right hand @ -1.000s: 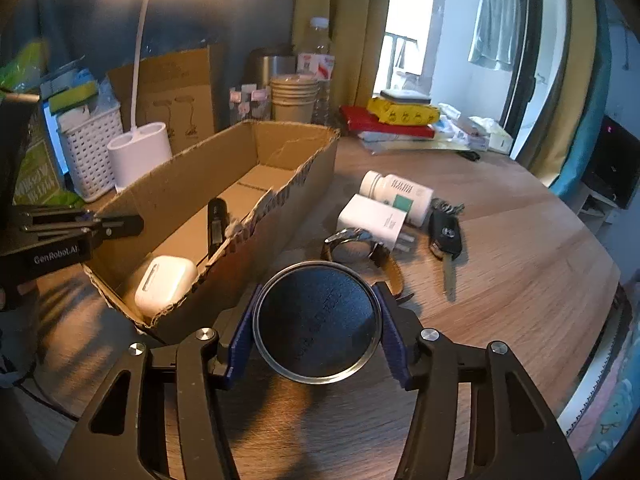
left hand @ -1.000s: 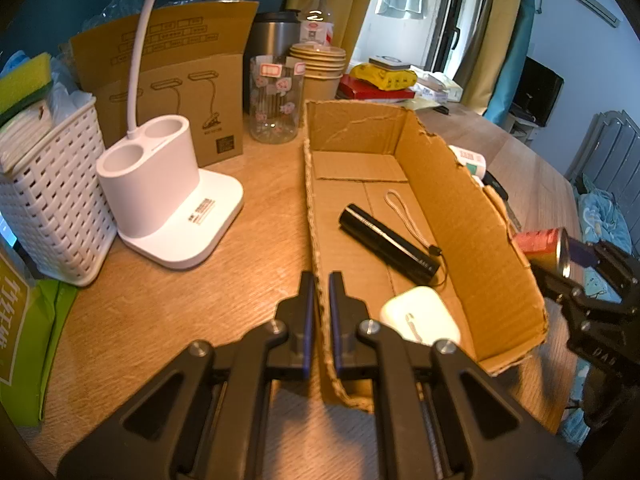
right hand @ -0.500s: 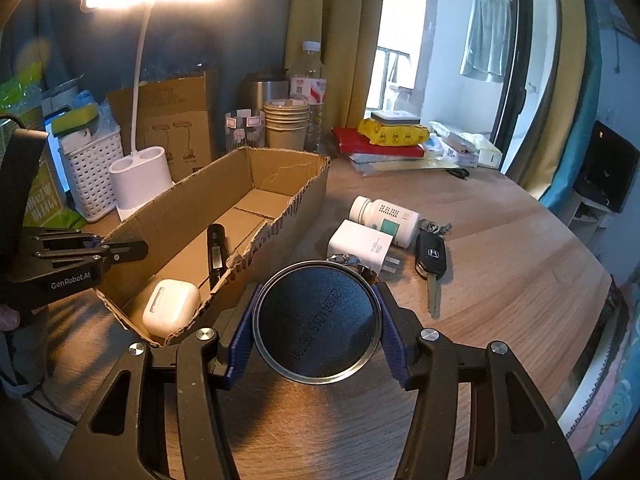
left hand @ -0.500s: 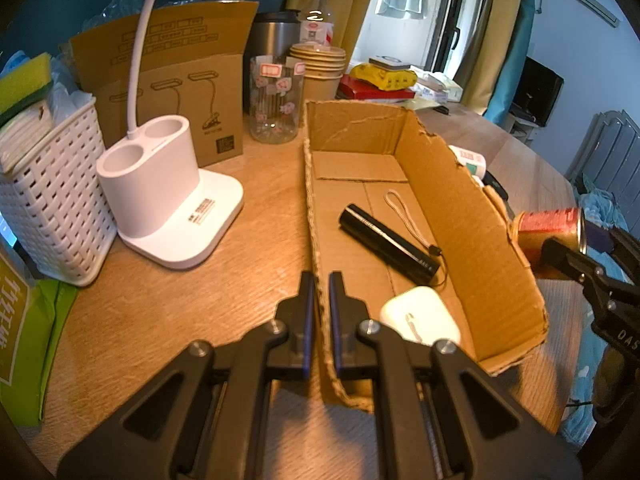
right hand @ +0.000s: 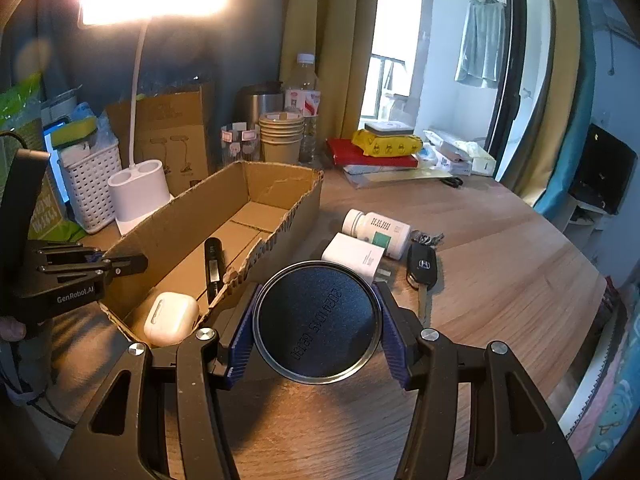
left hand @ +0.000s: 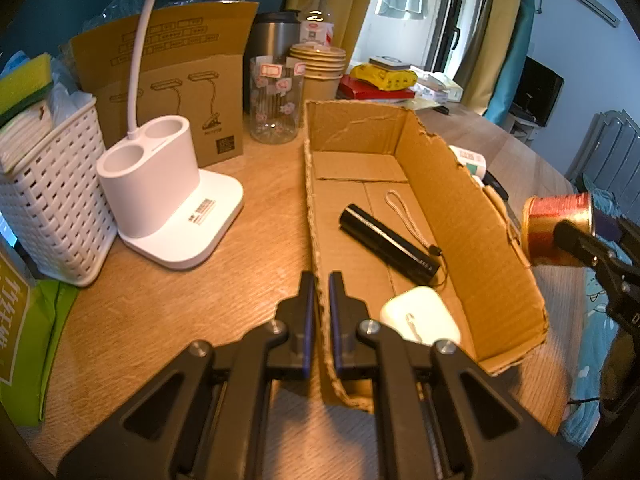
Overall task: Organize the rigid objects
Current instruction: 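Lift the red can with the right gripper and lower it into the box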
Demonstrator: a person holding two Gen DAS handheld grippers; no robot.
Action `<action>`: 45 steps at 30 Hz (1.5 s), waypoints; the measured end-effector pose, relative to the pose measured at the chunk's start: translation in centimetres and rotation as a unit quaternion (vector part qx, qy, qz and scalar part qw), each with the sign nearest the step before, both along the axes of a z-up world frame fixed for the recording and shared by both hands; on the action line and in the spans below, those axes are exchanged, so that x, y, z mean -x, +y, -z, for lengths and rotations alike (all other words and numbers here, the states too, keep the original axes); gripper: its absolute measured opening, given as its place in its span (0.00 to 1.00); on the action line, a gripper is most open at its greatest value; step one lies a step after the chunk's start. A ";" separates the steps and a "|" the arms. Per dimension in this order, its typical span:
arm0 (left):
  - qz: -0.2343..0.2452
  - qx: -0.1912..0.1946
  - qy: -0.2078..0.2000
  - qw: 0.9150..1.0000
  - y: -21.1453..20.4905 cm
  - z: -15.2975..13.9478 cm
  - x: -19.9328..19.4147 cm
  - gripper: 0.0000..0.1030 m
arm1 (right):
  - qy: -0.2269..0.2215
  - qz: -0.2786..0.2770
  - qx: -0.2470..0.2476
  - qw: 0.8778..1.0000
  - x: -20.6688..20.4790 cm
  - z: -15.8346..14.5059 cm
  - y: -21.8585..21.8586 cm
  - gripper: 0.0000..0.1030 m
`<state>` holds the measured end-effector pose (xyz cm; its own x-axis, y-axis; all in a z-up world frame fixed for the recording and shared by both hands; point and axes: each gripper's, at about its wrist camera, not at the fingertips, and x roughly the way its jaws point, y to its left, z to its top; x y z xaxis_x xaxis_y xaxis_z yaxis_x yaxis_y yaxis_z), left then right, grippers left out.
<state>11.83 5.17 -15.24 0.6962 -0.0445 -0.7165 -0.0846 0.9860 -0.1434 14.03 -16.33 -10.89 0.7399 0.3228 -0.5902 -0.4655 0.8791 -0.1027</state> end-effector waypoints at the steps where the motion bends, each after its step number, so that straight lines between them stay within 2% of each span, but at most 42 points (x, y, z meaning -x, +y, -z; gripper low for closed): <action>1: 0.000 0.000 0.000 1.000 0.1 0.0 0.0 0.08 | -0.002 0.000 0.000 1.000 0.0 -0.1 0.0 0.56; 20: 0.000 0.000 0.000 1.000 0.0 0.0 0.0 0.08 | -0.032 -0.011 -0.013 0.999 -0.2 -2.7 1.0 0.56; 32: 0.000 0.000 0.000 1.000 0.1 0.0 0.0 0.08 | -0.050 -0.046 -0.015 0.998 -0.8 -4.0 4.2 0.56; 45: 0.000 0.002 -0.001 1.000 0.2 -0.1 -0.1 0.08 | -0.015 -0.113 -0.003 0.993 -1.8 -2.0 9.1 0.56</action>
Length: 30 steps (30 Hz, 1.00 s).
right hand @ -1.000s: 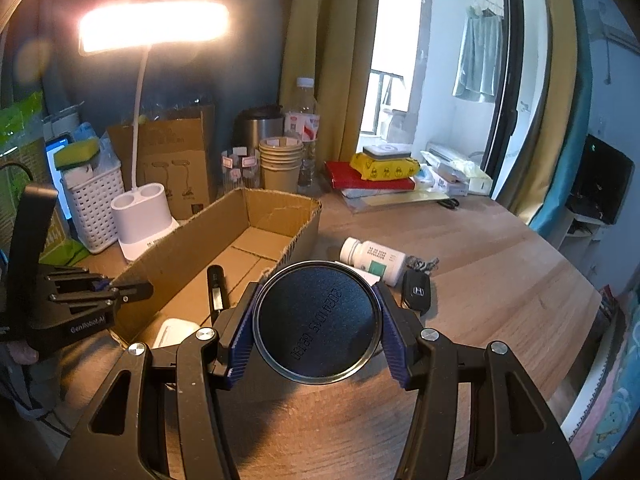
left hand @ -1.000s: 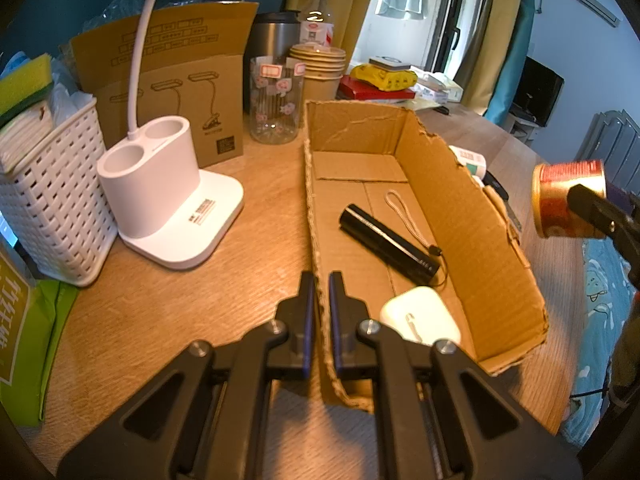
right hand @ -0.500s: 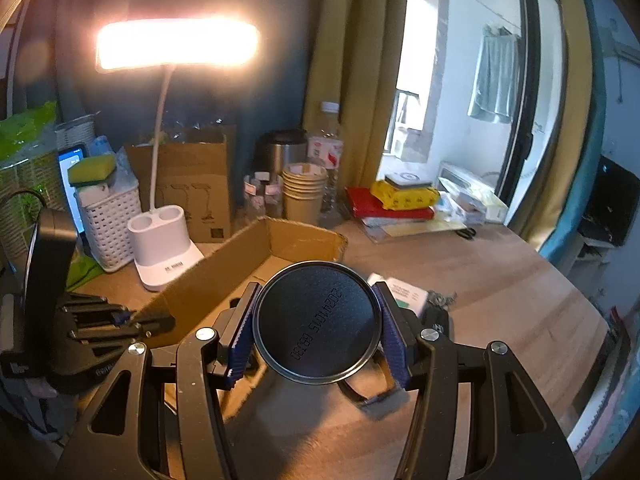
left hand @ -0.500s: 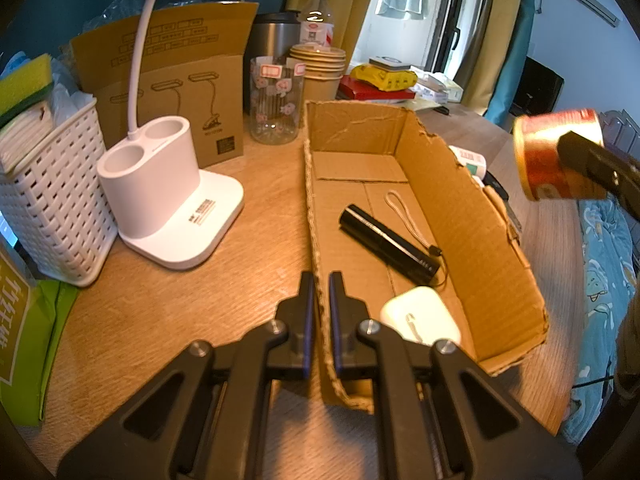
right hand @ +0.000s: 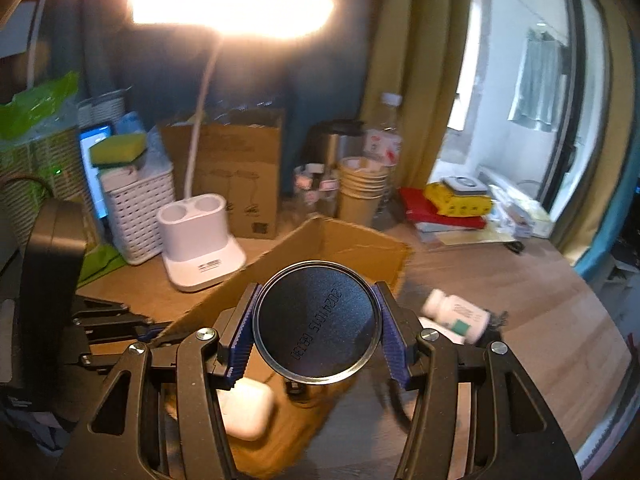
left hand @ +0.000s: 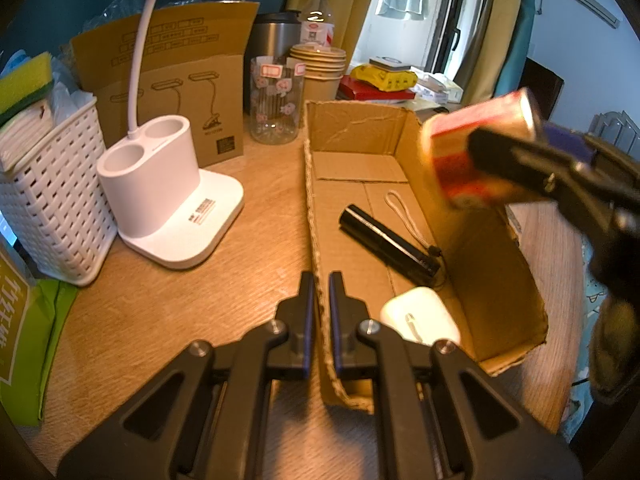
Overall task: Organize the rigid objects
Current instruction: 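Lift the red can with the right gripper and lower it into the box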
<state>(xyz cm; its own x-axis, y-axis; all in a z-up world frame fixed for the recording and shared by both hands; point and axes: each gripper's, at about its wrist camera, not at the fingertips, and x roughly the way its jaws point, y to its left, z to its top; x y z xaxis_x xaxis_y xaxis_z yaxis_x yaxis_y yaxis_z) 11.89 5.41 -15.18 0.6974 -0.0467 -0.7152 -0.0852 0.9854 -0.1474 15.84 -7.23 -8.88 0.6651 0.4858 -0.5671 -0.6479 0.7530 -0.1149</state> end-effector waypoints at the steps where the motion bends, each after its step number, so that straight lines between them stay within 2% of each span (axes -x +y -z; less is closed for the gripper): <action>1: 0.000 0.000 0.000 1.000 0.0 0.0 0.0 0.07 | 0.006 -0.006 0.001 1.000 0.0 0.3 0.3 0.56; 18: 0.000 0.000 -0.001 1.000 0.1 0.0 0.0 0.07 | 0.056 -0.047 0.011 0.997 -0.3 2.4 2.2 0.56; 30: -0.001 0.000 -0.002 1.000 0.3 -0.1 0.0 0.07 | 0.120 -0.076 0.019 0.990 -1.6 3.9 3.1 0.56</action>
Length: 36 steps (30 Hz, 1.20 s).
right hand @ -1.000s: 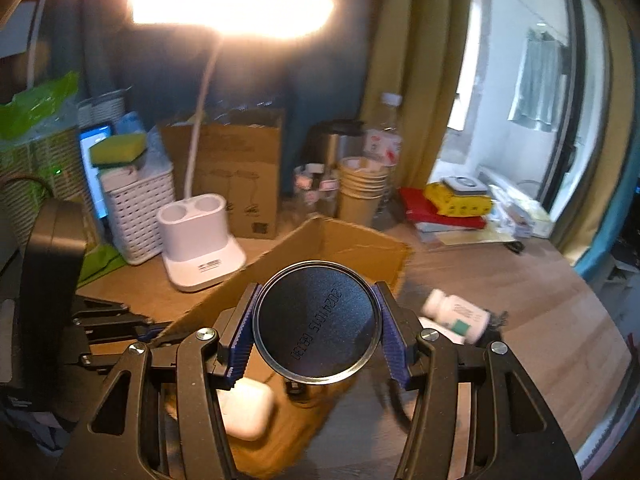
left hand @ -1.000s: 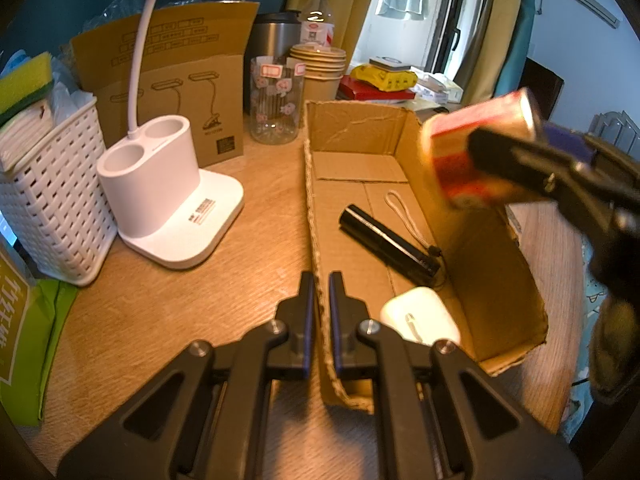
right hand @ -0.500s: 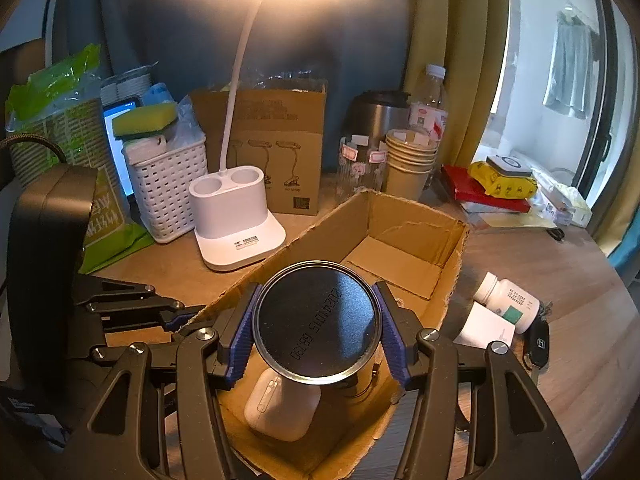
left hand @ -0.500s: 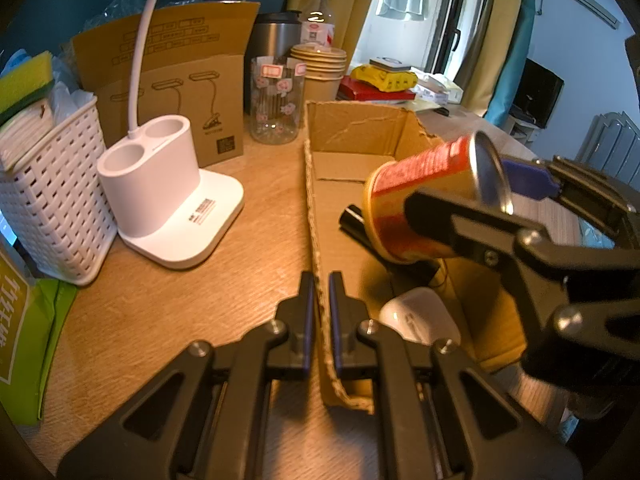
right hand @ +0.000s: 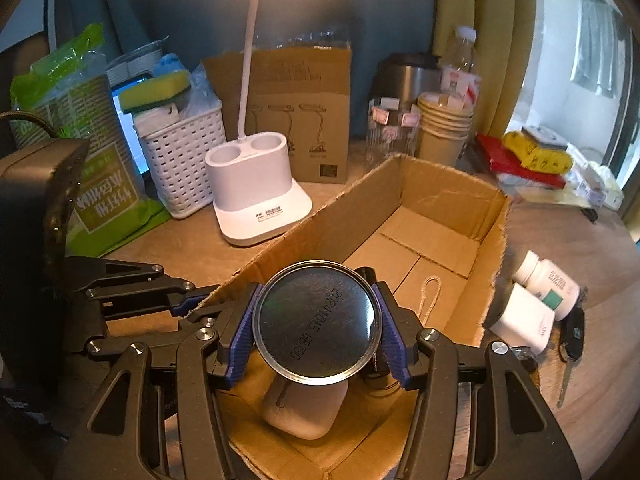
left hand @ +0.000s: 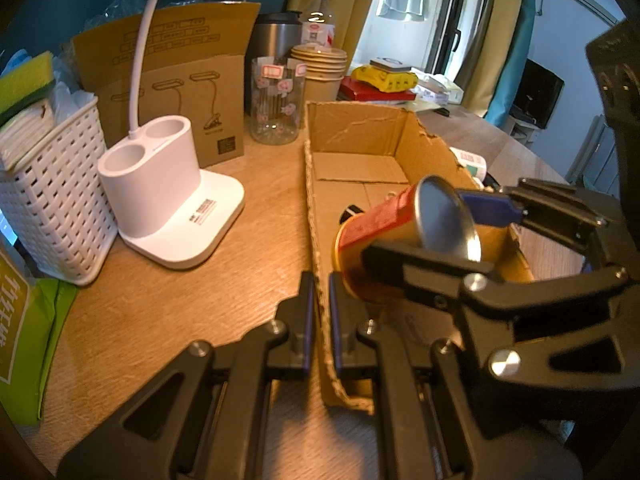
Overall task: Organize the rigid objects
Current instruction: 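Lift the red can with the right gripper and lower it into the box, then move the right gripper back to the black wristwatch beside the charger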
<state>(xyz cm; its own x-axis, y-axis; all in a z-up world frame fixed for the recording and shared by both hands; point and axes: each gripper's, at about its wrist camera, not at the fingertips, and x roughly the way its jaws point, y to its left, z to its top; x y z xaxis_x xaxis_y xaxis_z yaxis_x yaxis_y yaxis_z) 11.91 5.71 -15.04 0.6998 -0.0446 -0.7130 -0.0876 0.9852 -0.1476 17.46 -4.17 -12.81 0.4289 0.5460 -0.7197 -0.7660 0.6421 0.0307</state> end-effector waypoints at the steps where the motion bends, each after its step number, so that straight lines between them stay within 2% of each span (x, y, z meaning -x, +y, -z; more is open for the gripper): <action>1: 0.000 -0.001 0.000 1.000 -0.1 0.0 0.1 0.07 | 0.005 -0.001 0.000 1.000 -0.1 0.1 0.0 0.56; 10: -0.001 -0.003 -0.002 1.000 0.0 0.0 0.1 0.07 | 0.010 0.002 0.003 1.000 -0.8 0.4 0.2 0.57; 13: -0.001 -0.003 -0.003 1.000 -0.1 0.0 0.1 0.07 | 0.007 0.007 -0.001 1.000 -0.8 0.4 0.1 0.61; 20: -0.001 -0.004 -0.003 1.000 -0.1 0.0 0.1 0.07 | -0.002 0.012 -0.016 1.000 -0.6 -0.1 -0.5 0.62; 33: -0.002 -0.007 -0.007 1.000 -0.2 0.0 0.1 0.08 | -0.053 0.088 -0.029 0.994 0.6 -2.2 -4.9 0.63; 36: -0.002 -0.008 -0.007 1.000 -0.2 0.0 0.0 0.08 | -0.079 0.115 -0.033 0.990 1.0 -2.9 -6.1 0.63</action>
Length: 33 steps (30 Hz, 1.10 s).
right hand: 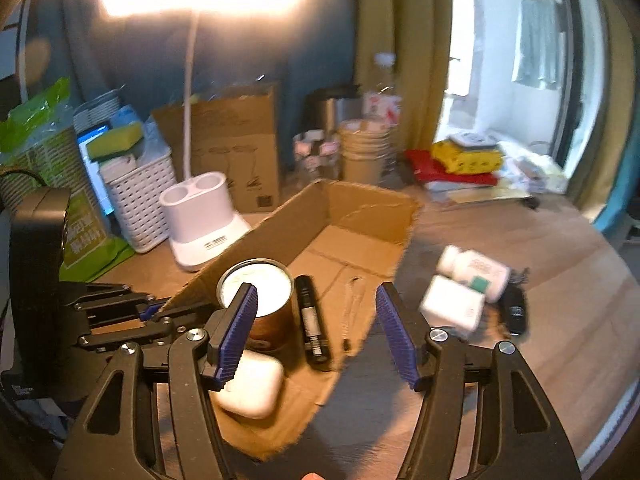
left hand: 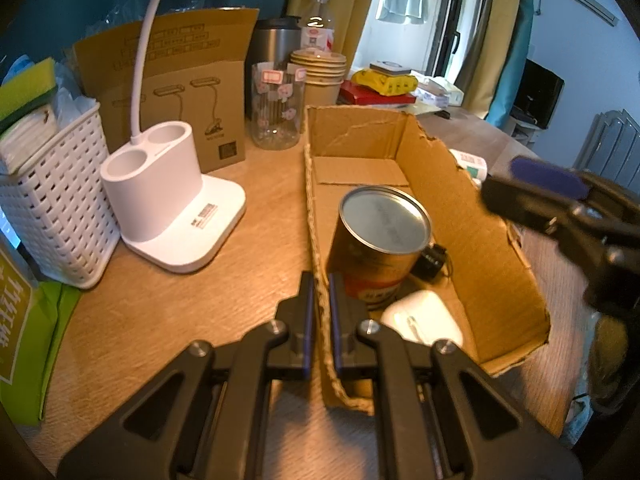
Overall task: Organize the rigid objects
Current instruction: 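Move the right gripper back to the black wristwatch beside the charger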
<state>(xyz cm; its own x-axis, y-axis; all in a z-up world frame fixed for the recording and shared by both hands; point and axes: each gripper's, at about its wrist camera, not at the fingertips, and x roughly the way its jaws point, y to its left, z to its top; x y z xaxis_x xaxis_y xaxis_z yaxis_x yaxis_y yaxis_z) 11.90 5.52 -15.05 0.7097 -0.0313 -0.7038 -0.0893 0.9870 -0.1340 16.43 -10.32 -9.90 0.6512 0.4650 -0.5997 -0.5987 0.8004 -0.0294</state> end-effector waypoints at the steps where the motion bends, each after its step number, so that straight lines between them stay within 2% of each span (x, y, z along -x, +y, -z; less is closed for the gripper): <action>1: 0.000 0.000 0.000 1.000 0.0 0.0 0.1 0.08 | -0.003 0.006 -0.004 1.000 0.0 -0.2 -0.4 0.63; 10: 0.000 0.000 0.000 1.000 0.0 0.0 0.1 0.08 | -0.027 0.057 -0.028 0.998 -0.5 -1.5 -3.2 0.63; 17: 0.000 0.000 -0.001 1.000 0.0 0.0 0.1 0.08 | -0.045 0.080 -0.026 0.995 -0.5 -1.7 -4.2 0.64; 19: 0.000 0.000 -0.001 1.000 0.0 0.0 0.1 0.08 | -0.051 0.081 -0.024 0.995 -0.3 -1.7 -4.3 0.68; 21: 0.000 0.000 -0.001 1.000 0.0 0.0 0.0 0.08 | -0.053 0.081 -0.025 0.995 -0.3 -1.7 -4.3 0.71; 33: 0.000 -0.001 -0.001 1.000 0.0 0.0 0.1 0.08 | -0.051 0.112 -0.028 0.992 -1.0 -1.4 -6.2 0.71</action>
